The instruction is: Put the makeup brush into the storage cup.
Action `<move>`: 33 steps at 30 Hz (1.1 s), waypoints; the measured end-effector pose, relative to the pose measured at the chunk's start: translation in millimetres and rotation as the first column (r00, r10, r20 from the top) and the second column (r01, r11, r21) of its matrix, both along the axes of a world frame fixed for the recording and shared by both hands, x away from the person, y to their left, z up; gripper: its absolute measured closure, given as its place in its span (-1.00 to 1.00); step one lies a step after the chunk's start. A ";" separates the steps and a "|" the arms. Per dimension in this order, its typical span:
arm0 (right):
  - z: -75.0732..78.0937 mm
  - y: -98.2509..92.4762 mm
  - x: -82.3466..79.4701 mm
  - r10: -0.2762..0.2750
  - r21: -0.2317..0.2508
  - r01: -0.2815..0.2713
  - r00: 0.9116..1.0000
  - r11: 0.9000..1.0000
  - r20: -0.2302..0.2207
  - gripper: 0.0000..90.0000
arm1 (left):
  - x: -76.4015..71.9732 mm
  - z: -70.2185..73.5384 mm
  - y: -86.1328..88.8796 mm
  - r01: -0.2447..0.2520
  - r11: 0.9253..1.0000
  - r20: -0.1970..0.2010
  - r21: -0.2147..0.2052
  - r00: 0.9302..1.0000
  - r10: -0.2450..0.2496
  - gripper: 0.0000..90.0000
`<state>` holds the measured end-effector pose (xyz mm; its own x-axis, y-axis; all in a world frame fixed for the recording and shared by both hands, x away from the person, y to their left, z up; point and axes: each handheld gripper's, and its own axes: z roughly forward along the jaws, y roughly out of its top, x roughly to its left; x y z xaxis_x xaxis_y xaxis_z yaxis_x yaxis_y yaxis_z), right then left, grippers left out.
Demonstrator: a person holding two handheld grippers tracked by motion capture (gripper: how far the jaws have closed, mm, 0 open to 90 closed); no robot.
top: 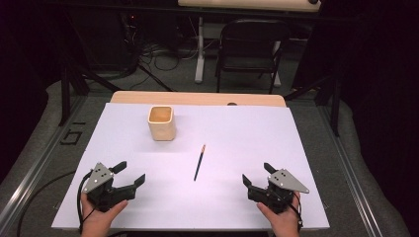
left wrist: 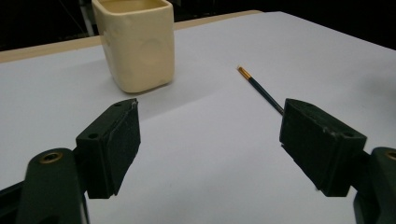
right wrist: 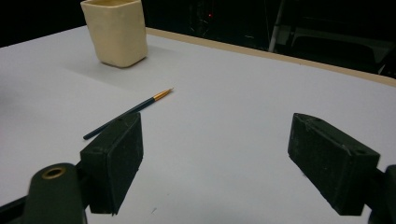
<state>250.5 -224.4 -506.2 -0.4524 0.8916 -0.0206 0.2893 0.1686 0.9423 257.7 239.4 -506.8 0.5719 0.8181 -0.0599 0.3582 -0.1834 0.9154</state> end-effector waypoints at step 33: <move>-5.3 12.0 14.7 -0.021 -0.098 0.011 0.994 0.995 -0.104 -0.36 | 24.5 4.8 -1.1 -0.049 0.998 -0.109 -0.030 0.993 0.046 -0.44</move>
<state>265.2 -212.4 -511.5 -0.4420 0.8949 -0.0611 0.3888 0.2525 0.8860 282.2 238.3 -501.9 0.5210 0.8409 -0.1465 0.4632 -0.1343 0.8760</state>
